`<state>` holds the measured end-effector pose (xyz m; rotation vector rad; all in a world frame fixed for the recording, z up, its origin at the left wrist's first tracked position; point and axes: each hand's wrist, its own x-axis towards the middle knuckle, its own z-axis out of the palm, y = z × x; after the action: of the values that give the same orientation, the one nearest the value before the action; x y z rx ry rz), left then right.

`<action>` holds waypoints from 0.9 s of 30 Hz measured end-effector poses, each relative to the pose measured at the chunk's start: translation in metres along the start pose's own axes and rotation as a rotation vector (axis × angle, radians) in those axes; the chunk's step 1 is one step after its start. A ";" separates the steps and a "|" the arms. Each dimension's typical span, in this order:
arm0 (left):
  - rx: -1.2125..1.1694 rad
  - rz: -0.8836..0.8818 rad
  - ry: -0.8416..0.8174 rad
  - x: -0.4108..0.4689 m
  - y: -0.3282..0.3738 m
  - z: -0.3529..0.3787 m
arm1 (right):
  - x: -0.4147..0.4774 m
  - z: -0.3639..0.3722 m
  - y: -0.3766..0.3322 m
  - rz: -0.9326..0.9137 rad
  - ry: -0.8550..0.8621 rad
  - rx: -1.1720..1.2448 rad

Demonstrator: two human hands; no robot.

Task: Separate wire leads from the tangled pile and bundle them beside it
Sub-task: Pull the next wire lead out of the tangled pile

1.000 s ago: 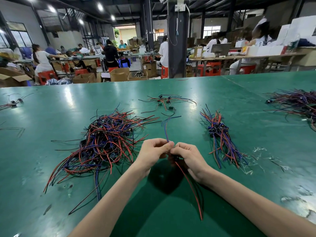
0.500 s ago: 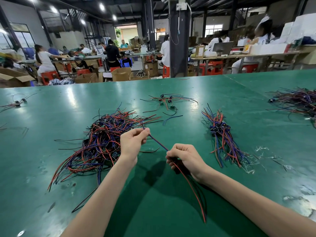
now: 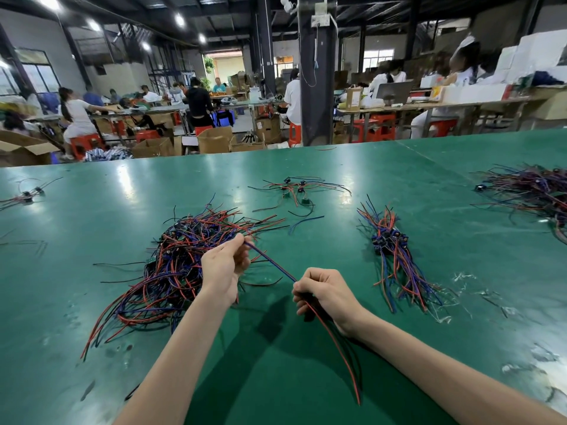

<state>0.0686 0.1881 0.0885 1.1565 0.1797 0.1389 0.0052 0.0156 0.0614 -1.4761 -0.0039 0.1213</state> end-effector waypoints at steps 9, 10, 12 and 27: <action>-0.052 -0.087 -0.029 0.000 0.001 0.001 | 0.001 -0.001 0.002 -0.005 0.005 -0.042; -0.066 -0.102 -0.041 0.000 0.002 0.001 | 0.001 -0.001 0.002 -0.004 0.005 -0.042; -0.117 -0.144 -0.075 -0.001 0.002 0.002 | 0.000 -0.002 0.002 -0.004 0.006 -0.054; -0.377 -0.384 -0.206 -0.004 0.005 0.002 | -0.003 -0.009 0.002 -0.013 -0.064 -0.069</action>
<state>0.0648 0.1872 0.0940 0.7382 0.1805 -0.2756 0.0026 0.0067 0.0592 -1.5405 -0.0707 0.1593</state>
